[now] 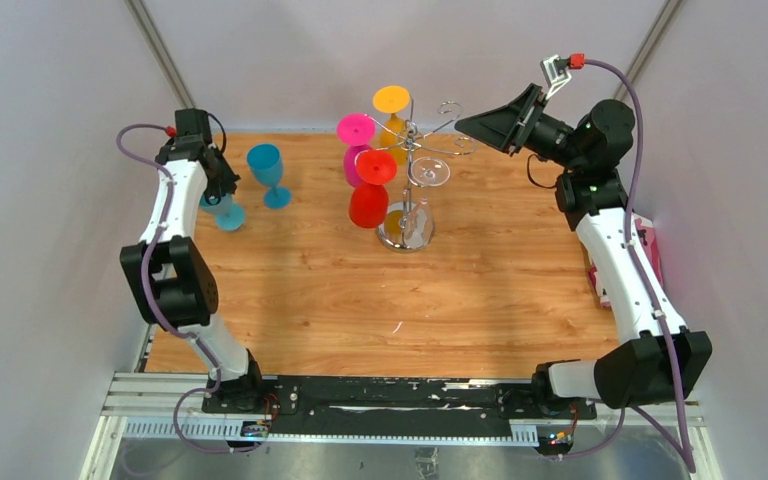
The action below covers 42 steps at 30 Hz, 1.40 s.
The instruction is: Take the wine glass off the wine glass rack
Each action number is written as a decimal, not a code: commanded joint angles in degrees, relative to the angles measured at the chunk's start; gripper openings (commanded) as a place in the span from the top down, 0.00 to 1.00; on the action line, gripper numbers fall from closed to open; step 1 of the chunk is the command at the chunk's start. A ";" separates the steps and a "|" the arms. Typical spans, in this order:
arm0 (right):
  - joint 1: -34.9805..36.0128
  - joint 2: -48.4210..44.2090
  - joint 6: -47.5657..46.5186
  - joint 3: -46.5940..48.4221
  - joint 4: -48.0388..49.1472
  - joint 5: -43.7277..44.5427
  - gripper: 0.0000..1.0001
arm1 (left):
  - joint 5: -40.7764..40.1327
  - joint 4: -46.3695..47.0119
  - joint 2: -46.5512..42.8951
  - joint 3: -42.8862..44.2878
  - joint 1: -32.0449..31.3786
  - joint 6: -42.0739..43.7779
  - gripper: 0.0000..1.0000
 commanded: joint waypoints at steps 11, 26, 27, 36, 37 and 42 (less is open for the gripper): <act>-2.55 0.72 -1.10 -1.13 0.45 -0.74 0.11 | -2.78 0.47 14.40 10.11 0.40 1.39 0.96; -2.70 -1.15 -0.49 -3.02 1.59 -0.60 0.10 | -4.95 -0.25 8.65 11.07 0.39 1.86 0.48; -2.72 -1.42 -0.49 -3.25 1.53 -0.64 0.10 | -5.14 -0.25 7.45 11.38 0.40 1.81 0.48; -2.69 -7.13 -5.70 -6.20 -6.65 0.47 0.10 | -3.70 -0.12 -2.42 14.09 -0.04 2.22 0.46; -2.65 -8.21 -7.45 -6.43 -8.51 0.75 0.10 | -3.37 -0.11 -3.36 14.53 -0.04 2.27 0.46; -2.24 -12.55 -9.98 -9.25 -14.35 1.29 0.09 | -1.98 1.95 -10.96 14.84 -1.92 2.43 0.45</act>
